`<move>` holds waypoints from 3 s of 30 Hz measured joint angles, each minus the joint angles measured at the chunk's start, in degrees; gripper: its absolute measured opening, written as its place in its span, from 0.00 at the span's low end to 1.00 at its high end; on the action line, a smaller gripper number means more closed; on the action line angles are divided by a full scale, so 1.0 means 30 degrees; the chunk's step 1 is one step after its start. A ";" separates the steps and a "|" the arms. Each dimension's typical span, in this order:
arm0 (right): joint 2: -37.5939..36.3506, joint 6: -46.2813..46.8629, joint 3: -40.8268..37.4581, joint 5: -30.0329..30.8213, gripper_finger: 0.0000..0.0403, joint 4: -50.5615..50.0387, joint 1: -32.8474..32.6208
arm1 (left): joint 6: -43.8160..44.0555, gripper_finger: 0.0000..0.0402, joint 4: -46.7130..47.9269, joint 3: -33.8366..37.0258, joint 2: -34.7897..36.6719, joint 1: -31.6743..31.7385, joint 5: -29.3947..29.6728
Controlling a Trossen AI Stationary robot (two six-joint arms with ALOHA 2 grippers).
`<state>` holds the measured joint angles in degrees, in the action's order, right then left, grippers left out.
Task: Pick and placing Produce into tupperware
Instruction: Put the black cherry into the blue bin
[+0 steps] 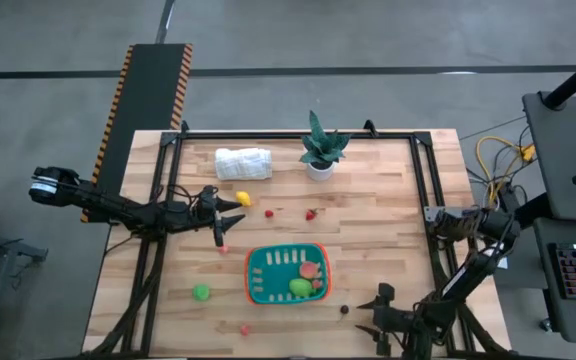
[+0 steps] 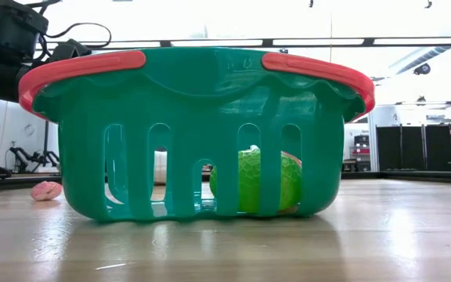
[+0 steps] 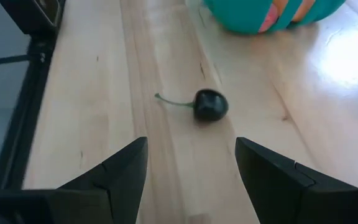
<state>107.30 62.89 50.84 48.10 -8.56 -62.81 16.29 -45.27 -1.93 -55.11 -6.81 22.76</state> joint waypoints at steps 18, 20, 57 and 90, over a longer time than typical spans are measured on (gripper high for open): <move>0.1553 -0.1042 0.1000 0.0179 0.58 0.0007 0.1202 | -0.0006 0.43 -0.0030 0.0000 0.0000 -0.0007 0.0000; 0.1718 -0.1247 0.0993 0.0309 0.58 0.0079 0.1350 | -0.0006 0.43 -0.0038 0.0000 0.0000 -0.0005 0.0000; 0.2029 -0.3774 0.0978 0.0279 0.54 0.1666 0.2194 | -0.0006 0.43 -0.0030 0.0000 0.0000 -0.0004 0.0000; 0.2029 -0.3847 0.0985 0.0044 0.26 0.1704 0.2194 | -0.0006 0.43 -0.0030 0.0000 0.0000 -0.0004 0.0004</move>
<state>113.38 51.35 53.80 48.23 -3.44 -56.23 16.27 -45.36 -1.93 -55.11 -6.82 22.77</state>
